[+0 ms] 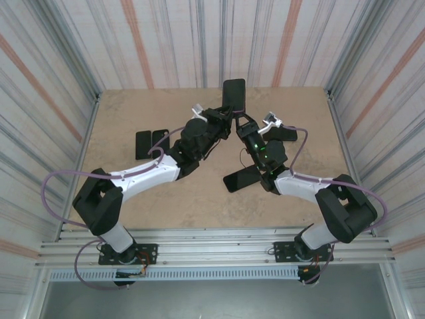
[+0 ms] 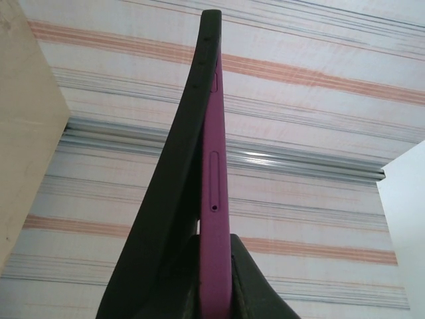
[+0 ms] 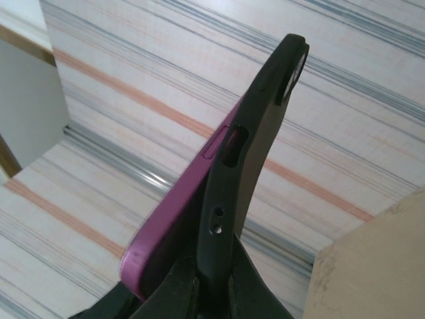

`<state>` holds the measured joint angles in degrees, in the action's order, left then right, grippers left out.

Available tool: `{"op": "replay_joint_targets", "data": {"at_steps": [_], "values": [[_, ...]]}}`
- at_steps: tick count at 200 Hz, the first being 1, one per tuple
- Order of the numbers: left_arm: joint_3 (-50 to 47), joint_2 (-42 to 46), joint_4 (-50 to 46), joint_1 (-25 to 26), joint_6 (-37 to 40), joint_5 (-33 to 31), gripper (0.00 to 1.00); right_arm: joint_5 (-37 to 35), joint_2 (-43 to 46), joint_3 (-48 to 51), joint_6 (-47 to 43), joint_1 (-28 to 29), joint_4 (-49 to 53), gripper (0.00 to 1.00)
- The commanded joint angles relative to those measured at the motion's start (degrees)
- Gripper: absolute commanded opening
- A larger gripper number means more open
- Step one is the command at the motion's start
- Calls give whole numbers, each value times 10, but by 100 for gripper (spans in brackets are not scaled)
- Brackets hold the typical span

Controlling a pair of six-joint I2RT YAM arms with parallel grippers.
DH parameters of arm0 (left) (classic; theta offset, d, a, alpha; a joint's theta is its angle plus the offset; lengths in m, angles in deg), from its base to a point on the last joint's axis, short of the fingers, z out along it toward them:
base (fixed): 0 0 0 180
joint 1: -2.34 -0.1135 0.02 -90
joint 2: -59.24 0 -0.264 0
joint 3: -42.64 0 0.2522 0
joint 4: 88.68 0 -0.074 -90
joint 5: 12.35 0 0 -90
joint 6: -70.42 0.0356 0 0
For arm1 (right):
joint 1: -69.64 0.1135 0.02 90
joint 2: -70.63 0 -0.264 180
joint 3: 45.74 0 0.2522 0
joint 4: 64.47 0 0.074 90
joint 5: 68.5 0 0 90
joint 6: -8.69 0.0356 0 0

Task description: Take the phone out of the phone case

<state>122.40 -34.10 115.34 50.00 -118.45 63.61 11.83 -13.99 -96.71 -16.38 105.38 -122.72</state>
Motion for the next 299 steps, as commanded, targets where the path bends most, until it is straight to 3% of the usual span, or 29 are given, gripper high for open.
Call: {"op": "replay_joint_targets", "data": {"at_steps": [1, 26, 79, 129, 187, 266, 299], "values": [[27, 11, 28, 5, 23, -2, 9, 12, -5, 7, -8, 18, -18, 0], [26, 23, 20, 5, 41, -6, 4, -5, 1, 8, -8, 19, 11, 0], [50, 26, 6, 17, 68, -1, 0, -51, 18, -25, -9, 25, 169, 0], [76, 1, 13, 29, 73, 13, 0, -12, -16, -38, -32, 32, 124, 0], [10, 75, -41, 1, 101, 12, 0, -70, 44, 1, -44, -1, 191, 0], [-76, 138, -103, -41, 103, 46, 0, 4, 24, -10, -26, -27, 208, 0], [-124, 147, -110, -102, 119, 121, 0, 49, -7, -42, -15, -22, 255, 0]]}}
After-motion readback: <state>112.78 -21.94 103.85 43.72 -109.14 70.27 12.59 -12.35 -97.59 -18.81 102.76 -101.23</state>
